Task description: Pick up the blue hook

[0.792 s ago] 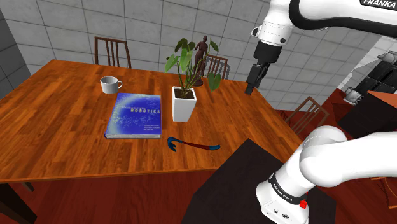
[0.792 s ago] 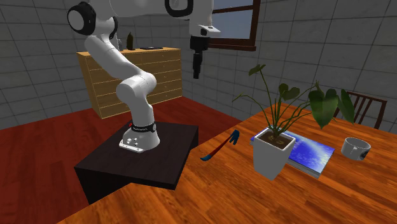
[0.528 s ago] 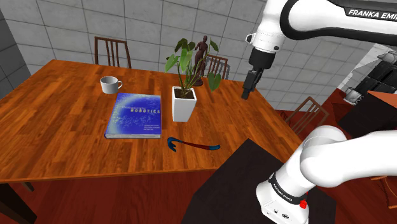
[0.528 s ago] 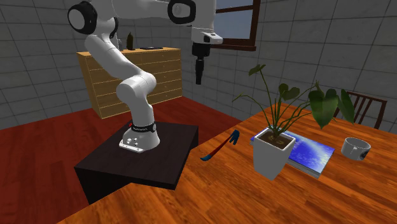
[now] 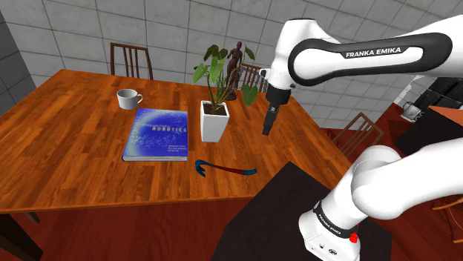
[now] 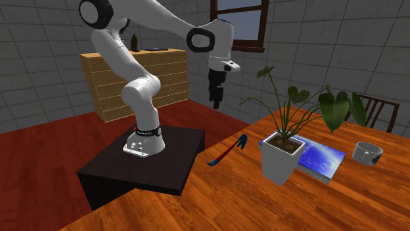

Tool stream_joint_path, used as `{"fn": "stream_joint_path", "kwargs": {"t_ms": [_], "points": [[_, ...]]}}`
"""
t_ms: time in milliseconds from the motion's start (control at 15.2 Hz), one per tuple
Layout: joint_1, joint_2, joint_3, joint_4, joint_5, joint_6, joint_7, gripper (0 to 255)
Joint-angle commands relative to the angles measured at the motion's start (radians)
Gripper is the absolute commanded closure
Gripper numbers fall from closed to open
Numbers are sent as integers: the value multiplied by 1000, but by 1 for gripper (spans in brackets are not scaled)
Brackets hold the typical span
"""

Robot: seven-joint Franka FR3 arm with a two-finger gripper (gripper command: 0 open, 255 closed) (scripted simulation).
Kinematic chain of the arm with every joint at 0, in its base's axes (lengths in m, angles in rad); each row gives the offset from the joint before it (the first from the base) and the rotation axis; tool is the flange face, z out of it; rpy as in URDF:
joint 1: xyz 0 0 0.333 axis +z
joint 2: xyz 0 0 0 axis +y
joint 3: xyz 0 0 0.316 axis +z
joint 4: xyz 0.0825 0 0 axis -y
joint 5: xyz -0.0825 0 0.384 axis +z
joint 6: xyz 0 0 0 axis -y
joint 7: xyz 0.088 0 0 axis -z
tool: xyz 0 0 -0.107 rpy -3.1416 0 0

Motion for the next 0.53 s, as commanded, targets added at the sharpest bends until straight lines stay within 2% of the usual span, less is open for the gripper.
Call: {"fn": "stream_joint_path", "kwargs": {"t_ms": [0,462], "points": [[12,59,-4,-21,-9,80,-44,0],[51,308,-7,-50,-36,349,-177,0]]}}
